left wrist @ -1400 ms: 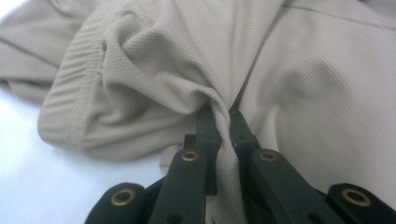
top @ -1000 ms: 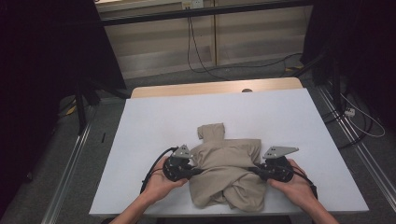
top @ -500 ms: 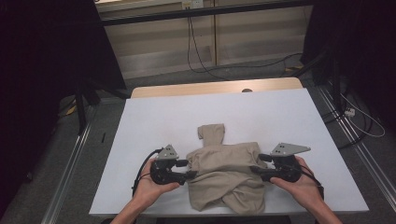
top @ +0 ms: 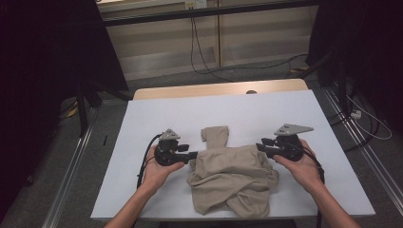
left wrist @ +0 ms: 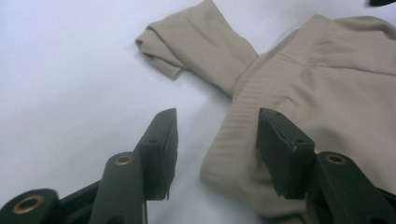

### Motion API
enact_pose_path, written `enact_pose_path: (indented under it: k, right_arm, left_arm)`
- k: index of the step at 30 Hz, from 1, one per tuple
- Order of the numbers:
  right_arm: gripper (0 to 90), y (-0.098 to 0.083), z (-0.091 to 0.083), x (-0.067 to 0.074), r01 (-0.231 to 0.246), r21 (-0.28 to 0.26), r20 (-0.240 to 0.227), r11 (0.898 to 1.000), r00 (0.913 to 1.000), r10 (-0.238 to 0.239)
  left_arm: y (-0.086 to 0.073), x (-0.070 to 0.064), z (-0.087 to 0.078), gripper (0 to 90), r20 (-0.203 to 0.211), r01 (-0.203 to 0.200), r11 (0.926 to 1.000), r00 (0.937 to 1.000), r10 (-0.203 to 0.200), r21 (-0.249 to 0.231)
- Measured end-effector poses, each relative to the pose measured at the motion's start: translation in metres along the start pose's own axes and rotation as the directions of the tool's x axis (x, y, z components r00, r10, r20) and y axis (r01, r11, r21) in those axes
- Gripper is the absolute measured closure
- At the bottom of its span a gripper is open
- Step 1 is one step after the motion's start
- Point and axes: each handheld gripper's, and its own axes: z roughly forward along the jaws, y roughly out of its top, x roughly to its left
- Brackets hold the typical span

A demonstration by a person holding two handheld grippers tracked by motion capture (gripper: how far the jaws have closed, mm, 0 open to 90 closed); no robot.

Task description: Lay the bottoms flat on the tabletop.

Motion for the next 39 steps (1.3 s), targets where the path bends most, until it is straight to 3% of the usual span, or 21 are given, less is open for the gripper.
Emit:
enact_pose_path:
  k: [3, 5, 7, 9, 10, 11, 13, 15, 17, 21, 23, 24, 26, 29, 34, 36, 39]
  right_arm:
    - [65.4, -0.002, 0.020, -0.008, -0.042, 0.021, -0.001, 0.999, 0.9991, 0.043]
    - [61.5, -0.006, 0.026, -0.009, -0.059, 0.044, -0.002, 0.997, 0.9983, 0.059]
    - [58.7, -0.009, 0.028, -0.006, -0.037, 0.078, 0.007, 0.996, 0.9993, 0.037]
    - [54.3, -0.014, 0.028, -0.004, -0.033, 0.075, 0.020, 0.997, 0.9993, 0.032]
    - [51.0, -0.015, 0.028, -0.004, -0.026, 0.078, 0.041, 0.997, 0.9989, 0.023]
    - [49.8, -0.017, 0.028, -0.003, -0.008, 0.093, 0.069, 0.996, 0.9976, 0.002]
    - [48.2, -0.019, 0.029, -0.003, -0.013, 0.119, 0.075, 0.993, 0.9972, 0.004]
    - [46.0, -0.022, 0.033, -0.004, -0.032, 0.129, 0.076, 0.991, 0.9968, 0.023]
    - [46.4, -0.023, 0.033, -0.002, -0.018, 0.126, 0.082, 0.992, 0.9966, 0.007]
    - [68.1, -0.024, 0.032, -0.002, -0.012, 0.113, 0.039, 0.993, 0.9992, 0.008]
    - [80.0, -0.023, 0.031, -0.003, -0.022, 0.100, 0.004, 0.995, 0.9997, 0.022]
    - [83.3, -0.023, 0.030, -0.004, -0.025, 0.092, -0.007, 0.995, 0.9997, 0.025]
    - [84.8, -0.021, 0.029, -0.002, -0.008, 0.078, -0.014, 0.997, 0.9999, 0.009]
    - [85.5, -0.018, 0.024, -0.001, 0.026, 0.041, 0.005, 0.999, 0.9996, -0.026]
    - [85.5, -0.013, 0.013, -0.005, 0.032, -0.016, 0.026, 0.999, 0.9992, -0.031]
    - [85.5, -0.015, 0.011, -0.006, 0.029, -0.009, 0.028, 1.000, 0.9992, -0.029]
    - [85.6, -0.017, 0.008, -0.007, 0.034, -0.006, 0.041, 0.999, 0.9986, -0.034]
  left_arm:
    - [0.001, -0.001, 0.008, 43.4, -0.007, 0.010, 0.9999, 0.9999, -0.010, 0.011]
    - [-0.001, -0.006, 0.012, 42.4, -0.006, -0.009, 0.9994, 0.9999, 0.009, 0.035]
    - [-0.006, -0.011, 0.016, 42.4, -0.025, -0.063, 0.9946, 0.9976, 0.065, 0.082]
    - [-0.013, -0.015, 0.019, 42.5, -0.048, -0.093, 0.9872, 0.9939, 0.100, 0.130]
    - [-0.016, -0.018, 0.020, 42.5, -0.072, -0.129, 0.9832, 0.9877, 0.139, 0.130]
    - [-0.016, -0.020, 0.019, 42.8, -0.081, -0.138, 0.9814, 0.9854, 0.150, 0.133]
    - [-0.015, -0.019, 0.017, 43.5, -0.078, -0.116, 0.9827, 0.9887, 0.128, 0.144]
    - [-0.017, -0.017, 0.015, 48.8, -0.077, -0.119, 0.9817, 0.9883, 0.132, 0.148]
    - [-0.017, -0.016, 0.011, 57.2, -0.068, -0.112, 0.9813, 0.9900, 0.124, 0.157]
    - [-0.018, -0.014, 0.007, 64.7, -0.011, -0.066, 0.9851, 0.9976, 0.069, 0.159]
    - [-0.018, -0.015, 0.006, 66.3, -0.008, -0.066, 0.9846, 0.9977, 0.068, 0.162]
    - [-0.018, -0.015, 0.005, 67.6, -0.008, -0.061, 0.9857, 0.9980, 0.063, 0.157]
    - [-0.016, -0.013, 0.000, 79.1, 0.001, -0.044, 0.9910, 0.9990, 0.044, 0.127]
    - [-0.014, -0.008, -0.006, 79.5, 0.009, -0.017, 0.9957, 0.9998, 0.016, 0.091]
    - [-0.013, -0.008, -0.007, 78.8, 0.032, -0.005, 0.9975, 0.9995, 0.003, 0.071]
    - [-0.013, -0.006, -0.006, 74.4, -0.003, 0.001, 0.9970, 1.0000, 0.000, 0.077]
    - [-0.011, 0.006, -0.011, 68.7, -0.055, 0.057, 0.9979, 0.9970, -0.055, 0.031]
